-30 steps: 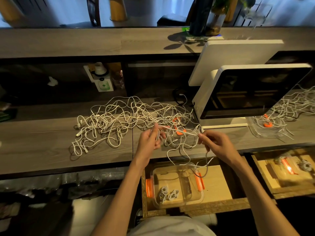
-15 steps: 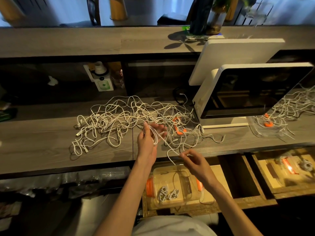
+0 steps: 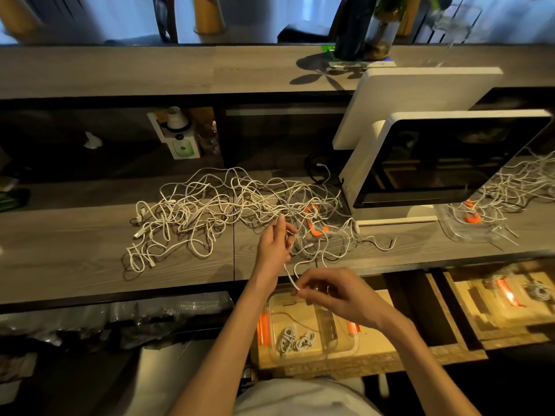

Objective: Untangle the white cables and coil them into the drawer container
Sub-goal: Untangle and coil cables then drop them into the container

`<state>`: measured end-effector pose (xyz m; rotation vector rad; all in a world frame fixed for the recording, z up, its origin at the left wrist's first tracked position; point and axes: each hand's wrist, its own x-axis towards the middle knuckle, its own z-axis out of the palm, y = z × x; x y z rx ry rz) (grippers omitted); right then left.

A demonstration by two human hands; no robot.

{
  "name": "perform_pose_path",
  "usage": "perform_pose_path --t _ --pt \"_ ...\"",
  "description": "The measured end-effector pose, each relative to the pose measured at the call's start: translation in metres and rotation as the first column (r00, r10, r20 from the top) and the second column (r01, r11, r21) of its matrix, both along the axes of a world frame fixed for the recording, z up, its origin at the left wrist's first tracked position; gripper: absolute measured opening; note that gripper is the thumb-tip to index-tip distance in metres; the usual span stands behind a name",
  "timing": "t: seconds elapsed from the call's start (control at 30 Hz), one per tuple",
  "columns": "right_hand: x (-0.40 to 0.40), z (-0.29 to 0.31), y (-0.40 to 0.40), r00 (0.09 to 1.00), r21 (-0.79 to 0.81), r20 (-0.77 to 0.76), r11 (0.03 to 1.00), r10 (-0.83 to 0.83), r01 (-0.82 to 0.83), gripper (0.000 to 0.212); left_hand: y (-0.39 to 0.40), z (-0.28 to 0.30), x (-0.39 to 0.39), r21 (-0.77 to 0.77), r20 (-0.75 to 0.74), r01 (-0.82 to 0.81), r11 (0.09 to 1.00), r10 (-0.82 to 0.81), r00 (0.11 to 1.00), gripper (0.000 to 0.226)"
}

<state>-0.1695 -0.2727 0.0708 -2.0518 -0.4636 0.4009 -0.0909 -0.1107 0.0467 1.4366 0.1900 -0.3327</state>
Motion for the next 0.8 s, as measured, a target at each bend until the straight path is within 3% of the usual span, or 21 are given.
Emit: perform_pose_path --t 0.23,0.33,0.4,0.47,0.53,0.7,0.8 --pt "0.025 0.016 -0.011 0.955 0.095 0.158 0.966 -0.252 0.239 0.024 -0.001 0.015 -0.01 0.057 -0.115 0.334 0.941 -0.326 0.938 0.067" --pt "0.036 0.019 -0.015 0.925 0.111 0.175 0.94 -0.337 0.322 0.021 -0.001 0.02 -0.014 -0.094 -0.131 0.48 0.872 -0.489 0.863 0.072" --pt "0.042 0.02 -0.016 0.912 0.105 0.191 0.931 -0.364 0.35 0.02 0.001 0.022 -0.016 -0.155 -0.081 0.564 0.811 -0.58 0.811 0.064" --pt "0.045 0.02 -0.018 0.913 0.114 0.186 0.931 -0.363 0.347 0.019 0.002 0.024 -0.016 -0.09 0.015 0.641 0.763 -0.642 0.767 0.045" --pt "0.047 0.02 -0.019 0.924 0.09 0.187 0.942 -0.335 0.323 0.016 0.004 0.026 -0.016 -0.036 0.089 0.669 0.742 -0.664 0.742 0.036" --pt "0.054 0.02 -0.03 0.912 -0.01 0.225 0.935 -0.343 0.354 0.021 0.015 0.026 -0.012 -0.119 0.12 0.637 0.762 -0.626 0.771 0.043" --pt "0.055 0.019 -0.032 0.918 -0.04 0.226 0.938 -0.326 0.344 0.032 0.016 0.026 -0.01 -0.082 0.128 0.606 0.791 -0.595 0.793 0.045"
